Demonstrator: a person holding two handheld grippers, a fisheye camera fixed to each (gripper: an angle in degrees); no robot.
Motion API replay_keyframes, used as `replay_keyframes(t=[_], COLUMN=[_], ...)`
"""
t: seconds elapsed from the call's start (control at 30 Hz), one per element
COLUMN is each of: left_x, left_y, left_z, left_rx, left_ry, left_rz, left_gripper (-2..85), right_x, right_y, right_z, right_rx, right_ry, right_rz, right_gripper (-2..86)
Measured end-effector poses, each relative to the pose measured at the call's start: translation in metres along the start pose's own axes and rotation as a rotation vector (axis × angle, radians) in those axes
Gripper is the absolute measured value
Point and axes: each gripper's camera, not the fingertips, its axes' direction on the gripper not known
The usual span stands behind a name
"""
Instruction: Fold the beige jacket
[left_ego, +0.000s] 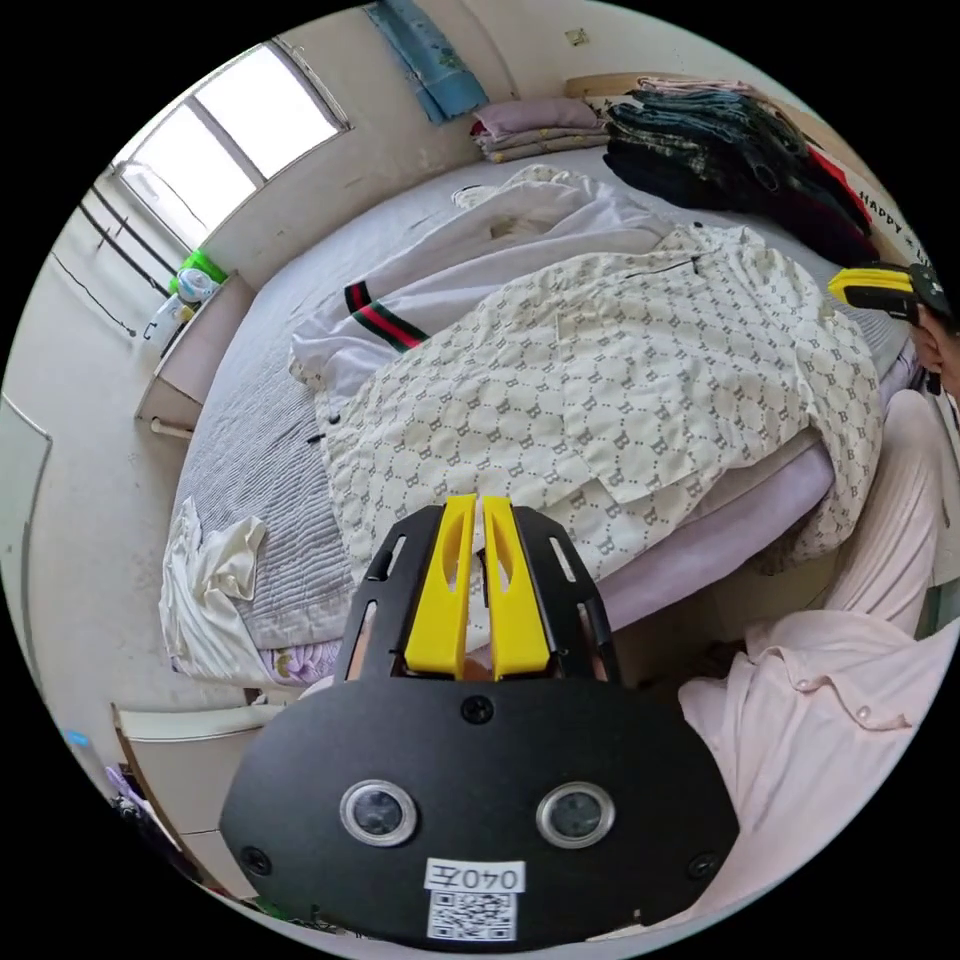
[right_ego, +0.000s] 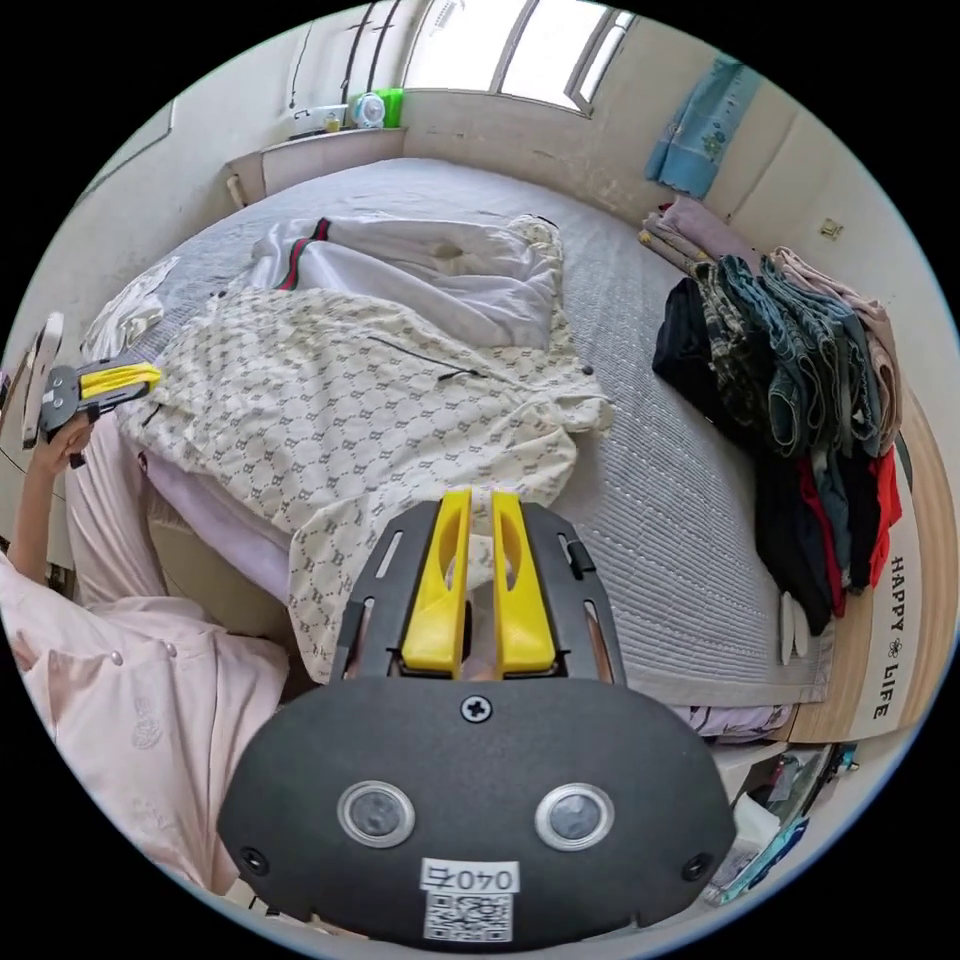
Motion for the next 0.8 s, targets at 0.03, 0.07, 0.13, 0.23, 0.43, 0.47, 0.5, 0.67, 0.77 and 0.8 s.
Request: replay_keyframes(t=[0.03,0.07,0.13,0.23,0.43,0.47,0.5,0.67,0.77,0.8], left_x=[0.007,0.011,0.017,0.024,-0.015,-0.025,-0.029,-0.015,0.025,0.033], left_y=[0.002,0.008,0.022,0.031,0.036,0.037,0.038,0.047,0.045,0.044], left_z=[0.014,0.03,0.036,0.029,0.008,0.009,0.01,0.002,0.0,0.001], left_rx=[-0.069,-0.15,-0.145,-0.258,-0.191,-0.188,-0.194,-0.109,-0.091,-0.094], left_ry=[-0.046,-0.064,-0.056,0.025,-0.262,-0.229,-0.196,-0.019,-0.083,-0.097], left_rz=[0.002,0.006,0.037,0.143,-0.071,-0.131,-0.153,-0.12,0.05,0.085], left_gripper=[-0.9,-0.8,-0.9,-0.8,-0.6,-0.3,-0.1,2.7,3.6,3.7], right_x=[-0.008,-0.011,-0.015,-0.017,0.052,0.062,0.082,0.133,0.135,0.136], right_y=[0.003,0.004,0.014,0.023,-0.005,-0.007,-0.012,-0.022,-0.026,-0.029], right_z=[0.011,0.019,0.059,0.079,0.03,0.033,0.042,0.103,0.131,0.138], right_rx=[-0.031,-0.056,-0.25,-0.36,-0.042,-0.036,-0.038,-0.103,-0.092,-0.08], right_ry=[0.012,0.023,0.065,0.091,0.202,0.196,0.18,0.089,0.022,-0.015], right_rz=[-0.02,-0.026,-0.054,-0.132,0.104,0.124,0.161,0.203,0.151,0.146], right_gripper=[0.5,0.0,-0.7,-0.9,-0.4,-0.2,0.7,6.9,8.1,8.3])
